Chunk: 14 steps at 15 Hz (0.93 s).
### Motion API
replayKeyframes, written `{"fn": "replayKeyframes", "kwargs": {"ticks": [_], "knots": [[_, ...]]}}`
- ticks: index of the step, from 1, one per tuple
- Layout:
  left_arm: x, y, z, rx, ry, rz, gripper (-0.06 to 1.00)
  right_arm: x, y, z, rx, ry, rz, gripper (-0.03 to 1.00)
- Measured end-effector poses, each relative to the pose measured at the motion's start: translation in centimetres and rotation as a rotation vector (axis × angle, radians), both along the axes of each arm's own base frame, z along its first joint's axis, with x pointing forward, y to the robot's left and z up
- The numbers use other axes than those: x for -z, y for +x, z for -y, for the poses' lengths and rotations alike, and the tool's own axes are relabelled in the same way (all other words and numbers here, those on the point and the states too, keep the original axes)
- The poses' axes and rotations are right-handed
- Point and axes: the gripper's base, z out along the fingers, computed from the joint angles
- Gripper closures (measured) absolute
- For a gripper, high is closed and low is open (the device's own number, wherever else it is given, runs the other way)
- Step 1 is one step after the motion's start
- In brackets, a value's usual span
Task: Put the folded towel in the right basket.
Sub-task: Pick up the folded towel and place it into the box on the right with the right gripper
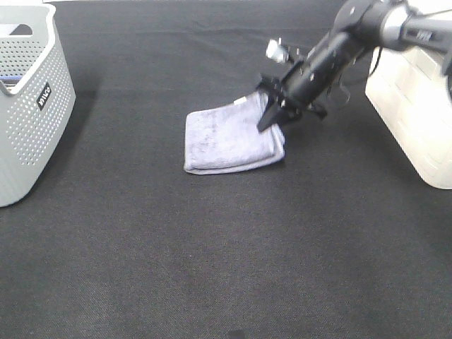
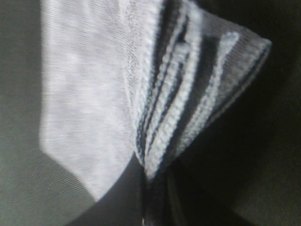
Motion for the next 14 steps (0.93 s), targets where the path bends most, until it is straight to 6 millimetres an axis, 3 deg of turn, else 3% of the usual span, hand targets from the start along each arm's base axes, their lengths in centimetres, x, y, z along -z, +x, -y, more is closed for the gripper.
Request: {"fn": "replayKeyframes", "kwargs": {"ticks": [1,2,6,9,12,14], "knots": [[0.0,0.0,0.0,0.0,0.0,0.0,-0.03,-2.1,-0.1,0.0,-0.012,0.004,0.036,0.92],[0.0,0.0,0.0,0.0,0.0,0.0,-0.03,-2.1,-0.1,0.0,-0.012,0.004,0.036,0.92],[0.0,0.0,0.0,0.0,0.0,0.0,-0.03,-11.9,-1.6,1.0,-0.028,-0.04,0.25,0.92],[0.0,0.0,0.0,0.0,0.0,0.0,-0.03,-18.2,-3.5,2.3,0.002,-0.117,0.385,0.92],[0.0,0.0,0.0,0.0,0.0,0.0,-0.03,-23.7,-5.8,4.5,0.08,-0.245,0.52,0.92],[0.0,0.0,0.0,0.0,0.0,0.0,-0.03,-27.1,-7.1,8.1,0.205,-0.344,0.592,0.92]]}}
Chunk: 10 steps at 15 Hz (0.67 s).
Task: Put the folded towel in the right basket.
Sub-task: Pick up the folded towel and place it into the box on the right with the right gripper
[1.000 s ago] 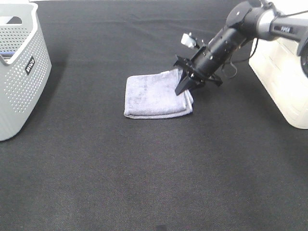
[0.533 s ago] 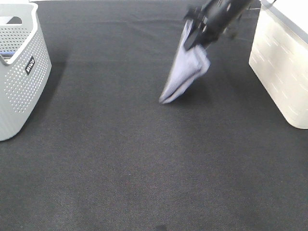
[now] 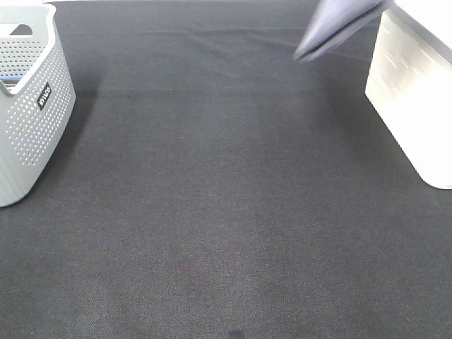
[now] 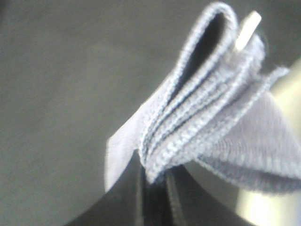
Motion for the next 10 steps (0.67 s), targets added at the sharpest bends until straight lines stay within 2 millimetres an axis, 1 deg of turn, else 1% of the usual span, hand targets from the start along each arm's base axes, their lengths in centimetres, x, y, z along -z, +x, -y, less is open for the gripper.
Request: {"fn": "replayKeyframes", "kwargs": {"ticks": [2,4,5,6,7,8,9,10], "knots": [[0.0,0.0,0.0,0.0,0.0,0.0,-0.03,-2.1,-0.8,4.1,0.107,0.008,0.049,0.92],[0.0,0.0,0.0,0.0,0.0,0.0,-0.03,-3.4,-1.6,8.7,0.218,0.015,0.079,0.92],[0.0,0.0,0.0,0.0,0.0,0.0,-0.03,-3.4,-1.8,10.9,0.273,0.012,0.07,0.92],[0.0,0.0,0.0,0.0,0.0,0.0,-0.03,-3.3,-2.0,12.7,0.316,0.01,0.059,0.92],[0.0,0.0,0.0,0.0,0.0,0.0,-0.03,-2.7,-1.9,14.7,0.363,0.008,0.035,0.92],[0.0,0.0,0.0,0.0,0.0,0.0,-0.03,-2.7,-1.9,14.7,0.363,0.008,0.035,0.92],[0.0,0.0,0.0,0.0,0.0,0.0,-0.03,-2.0,-1.6,15.4,0.377,0.011,0.015,0.92],[0.0,0.0,0.0,0.0,0.0,0.0,-0.03,-1.2,-1.1,15.5,0.374,0.018,-0.003,0.92]]}}
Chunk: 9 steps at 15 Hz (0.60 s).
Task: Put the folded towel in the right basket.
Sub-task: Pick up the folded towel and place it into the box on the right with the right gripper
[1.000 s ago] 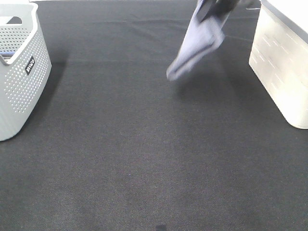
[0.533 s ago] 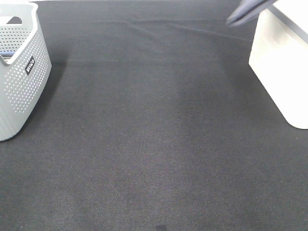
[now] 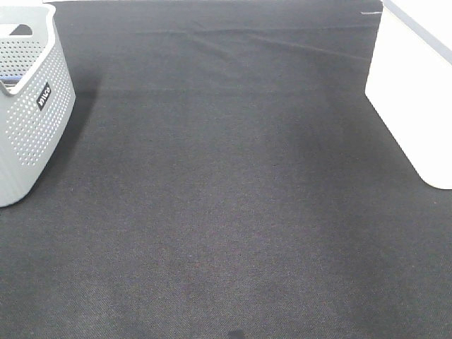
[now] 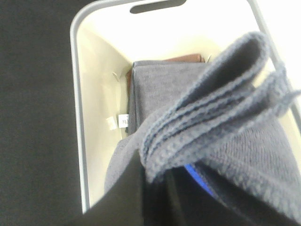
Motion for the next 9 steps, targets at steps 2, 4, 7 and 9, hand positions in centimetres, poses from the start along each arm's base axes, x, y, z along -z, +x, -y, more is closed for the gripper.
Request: {"fn": "replayKeyframes", "kwargs": {"ticks": [2,4,7,9], "knots": [[0.0,0.0,0.0,0.0,0.0,0.0,-0.03,2.5,1.7,-0.1,-0.017,0.061,-0.048,0.92],[0.0,0.0,0.0,0.0,0.0,0.0,-0.03,6.1,3.7,0.2,-0.018,0.089,-0.127,0.91],[0.0,0.0,0.0,0.0,0.0,0.0,-0.03,10.6,5.6,1.0,0.013,0.079,-0.228,0.64],[0.0,0.0,0.0,0.0,0.0,0.0,-0.03,11.2,5.8,1.2,0.024,0.064,-0.244,0.52]]}}
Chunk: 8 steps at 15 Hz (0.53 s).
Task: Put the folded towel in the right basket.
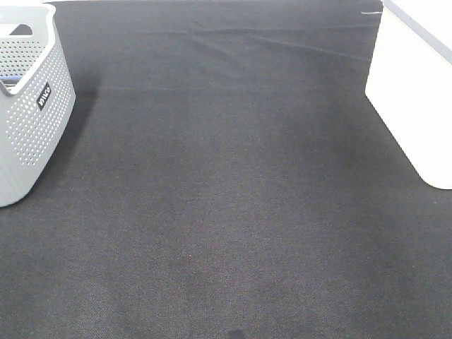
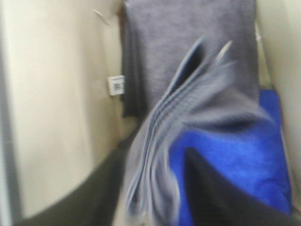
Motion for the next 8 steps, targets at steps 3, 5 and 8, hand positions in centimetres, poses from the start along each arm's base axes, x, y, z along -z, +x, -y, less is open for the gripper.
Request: {"fn": "replayKeyframes", "kwargs": {"ticks": [3,5,8], "knots": [[0.0,0.0,0.0,0.0,0.0,0.0,-0.03,-0.2,-0.1,0.1,0.004,-0.008,0.002,0.35],[0.0,0.0,0.0,0.0,0.0,0.0,-0.03,-1.3,-0.4,-0.7,-0.011,0.016,0.031,0.34],[0.0,0.0,0.0,0.0,0.0,0.0,-0.03,-4.9,-1.5,-4.4,-0.088,0.016,0.107,0.34]]}}
